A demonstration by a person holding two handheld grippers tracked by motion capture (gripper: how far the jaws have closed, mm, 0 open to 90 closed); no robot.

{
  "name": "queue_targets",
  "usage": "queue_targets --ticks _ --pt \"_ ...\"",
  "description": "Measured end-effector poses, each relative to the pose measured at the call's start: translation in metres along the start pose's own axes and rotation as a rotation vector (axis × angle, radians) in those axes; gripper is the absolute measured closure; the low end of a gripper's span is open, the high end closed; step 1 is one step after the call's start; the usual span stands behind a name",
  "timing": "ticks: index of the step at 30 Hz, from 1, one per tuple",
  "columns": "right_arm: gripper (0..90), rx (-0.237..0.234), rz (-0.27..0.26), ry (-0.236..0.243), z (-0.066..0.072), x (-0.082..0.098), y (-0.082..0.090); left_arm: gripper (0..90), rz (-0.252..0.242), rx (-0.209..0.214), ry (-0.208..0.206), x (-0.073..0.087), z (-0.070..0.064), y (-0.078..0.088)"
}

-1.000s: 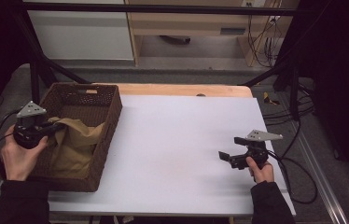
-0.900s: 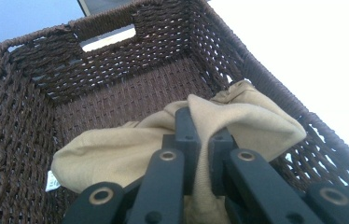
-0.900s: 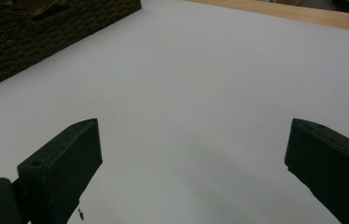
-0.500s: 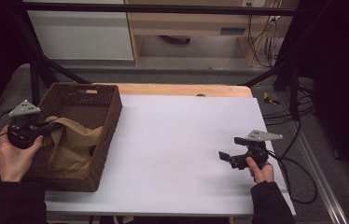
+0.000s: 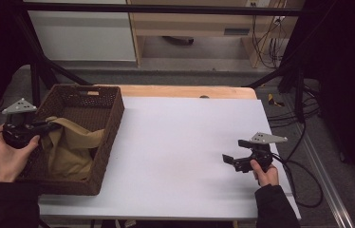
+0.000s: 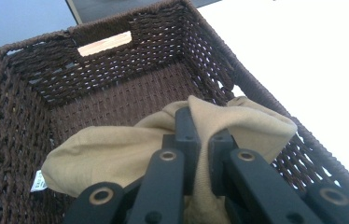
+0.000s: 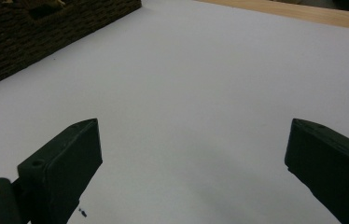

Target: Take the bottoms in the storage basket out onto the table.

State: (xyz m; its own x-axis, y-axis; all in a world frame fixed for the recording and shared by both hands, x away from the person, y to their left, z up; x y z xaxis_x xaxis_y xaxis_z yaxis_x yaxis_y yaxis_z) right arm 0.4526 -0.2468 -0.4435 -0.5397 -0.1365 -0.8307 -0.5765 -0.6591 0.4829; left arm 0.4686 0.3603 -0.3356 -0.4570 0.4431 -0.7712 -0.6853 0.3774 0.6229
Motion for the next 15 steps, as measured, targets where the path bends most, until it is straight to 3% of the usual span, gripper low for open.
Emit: queue_targets --ticks 15 --pt "4.6 0.0 -0.005 -0.001 -0.0002 -0.0005 0.0005 86.7 -0.011 0.021 0.004 -0.0097 0.008 0.0085"
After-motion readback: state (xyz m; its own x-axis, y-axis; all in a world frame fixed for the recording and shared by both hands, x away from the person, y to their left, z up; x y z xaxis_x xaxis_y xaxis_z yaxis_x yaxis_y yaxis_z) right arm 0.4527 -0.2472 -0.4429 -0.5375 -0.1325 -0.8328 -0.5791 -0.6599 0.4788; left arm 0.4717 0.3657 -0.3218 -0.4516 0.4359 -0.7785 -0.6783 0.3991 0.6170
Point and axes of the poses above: each handheld gripper's, and its own axes: y roughly backward along the jaws, x roughly out of its underside, z roughly to its left, the point moved 4 cm from there along -y, roughly forward along the jaws, and after that the axes turned 7 degrees about -y, right-handed, at the moved point
